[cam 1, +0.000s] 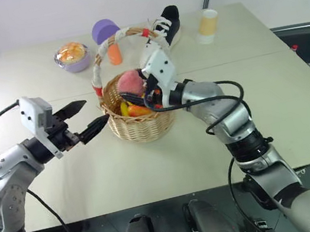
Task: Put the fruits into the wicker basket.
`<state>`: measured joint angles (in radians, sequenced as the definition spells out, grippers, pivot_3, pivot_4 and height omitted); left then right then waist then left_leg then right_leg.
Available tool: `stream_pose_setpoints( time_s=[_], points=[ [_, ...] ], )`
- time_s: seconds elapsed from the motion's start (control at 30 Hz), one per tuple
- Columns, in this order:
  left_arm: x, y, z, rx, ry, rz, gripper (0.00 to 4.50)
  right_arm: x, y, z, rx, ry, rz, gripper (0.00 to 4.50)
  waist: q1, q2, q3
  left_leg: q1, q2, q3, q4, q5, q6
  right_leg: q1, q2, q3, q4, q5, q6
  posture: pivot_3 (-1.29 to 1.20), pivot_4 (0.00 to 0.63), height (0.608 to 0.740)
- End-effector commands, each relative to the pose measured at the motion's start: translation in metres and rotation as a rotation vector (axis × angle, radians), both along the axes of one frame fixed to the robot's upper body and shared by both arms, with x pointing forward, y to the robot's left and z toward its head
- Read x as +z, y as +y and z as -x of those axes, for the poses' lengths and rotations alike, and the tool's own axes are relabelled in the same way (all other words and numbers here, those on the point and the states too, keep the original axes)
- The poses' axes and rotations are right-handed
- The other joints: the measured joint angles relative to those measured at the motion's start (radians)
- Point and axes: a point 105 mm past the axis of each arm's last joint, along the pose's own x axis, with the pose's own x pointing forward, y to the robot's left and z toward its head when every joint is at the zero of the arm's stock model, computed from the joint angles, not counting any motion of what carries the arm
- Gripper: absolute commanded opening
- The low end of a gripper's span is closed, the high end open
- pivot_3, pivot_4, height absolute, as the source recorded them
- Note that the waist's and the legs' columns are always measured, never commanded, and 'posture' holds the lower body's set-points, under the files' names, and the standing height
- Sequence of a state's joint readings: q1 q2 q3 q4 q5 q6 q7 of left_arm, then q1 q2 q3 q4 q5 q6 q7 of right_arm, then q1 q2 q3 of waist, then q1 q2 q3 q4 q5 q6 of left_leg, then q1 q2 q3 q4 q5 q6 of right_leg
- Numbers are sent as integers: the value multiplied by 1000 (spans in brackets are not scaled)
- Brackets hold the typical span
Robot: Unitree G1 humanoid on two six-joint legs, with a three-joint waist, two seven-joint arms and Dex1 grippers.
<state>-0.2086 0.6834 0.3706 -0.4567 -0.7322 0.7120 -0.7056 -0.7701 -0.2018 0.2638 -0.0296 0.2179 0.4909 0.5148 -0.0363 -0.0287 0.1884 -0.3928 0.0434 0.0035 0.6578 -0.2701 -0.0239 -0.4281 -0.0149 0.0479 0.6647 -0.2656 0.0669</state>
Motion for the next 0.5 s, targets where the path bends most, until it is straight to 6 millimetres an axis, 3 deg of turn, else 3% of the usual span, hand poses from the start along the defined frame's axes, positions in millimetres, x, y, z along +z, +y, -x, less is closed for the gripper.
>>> stream_pose_setpoints(
  time_s=[0.03,0.17,0.27,0.33,0.5],
  points=[
    [10,-7,5,-14,-44,7,4500,34,4,15,58,-137,-64,4442,-4,0,0,0,0,0,0,0,0,0,0,0,0,0,0,0,150,740],
    [11,-10,6,-25,-43,17,4500,40,-21,60,247,-171,-65,4442,-2,0,0,0,1,-2,-1,0,0,0,1,0,0,0,0,0,150,740],
    [10,-15,7,-56,-32,30,4500,31,-44,76,270,-105,-48,4442,1,0,0,0,0,-3,-2,0,0,1,1,0,-1,0,0,0,150,740],
    [10,-18,7,-73,-30,36,4500,28,-58,75,226,-58,-72,4442,-3,0,0,1,0,-3,-2,0,0,1,1,0,-1,0,0,0,150,740],
    [7,-24,3,-102,-16,59,4500,13,-94,37,-64,-14,-66,4442,-9,0,0,3,0,-1,-2,0,0,1,5,1,0,0,0,0,150,740]
  ],
)
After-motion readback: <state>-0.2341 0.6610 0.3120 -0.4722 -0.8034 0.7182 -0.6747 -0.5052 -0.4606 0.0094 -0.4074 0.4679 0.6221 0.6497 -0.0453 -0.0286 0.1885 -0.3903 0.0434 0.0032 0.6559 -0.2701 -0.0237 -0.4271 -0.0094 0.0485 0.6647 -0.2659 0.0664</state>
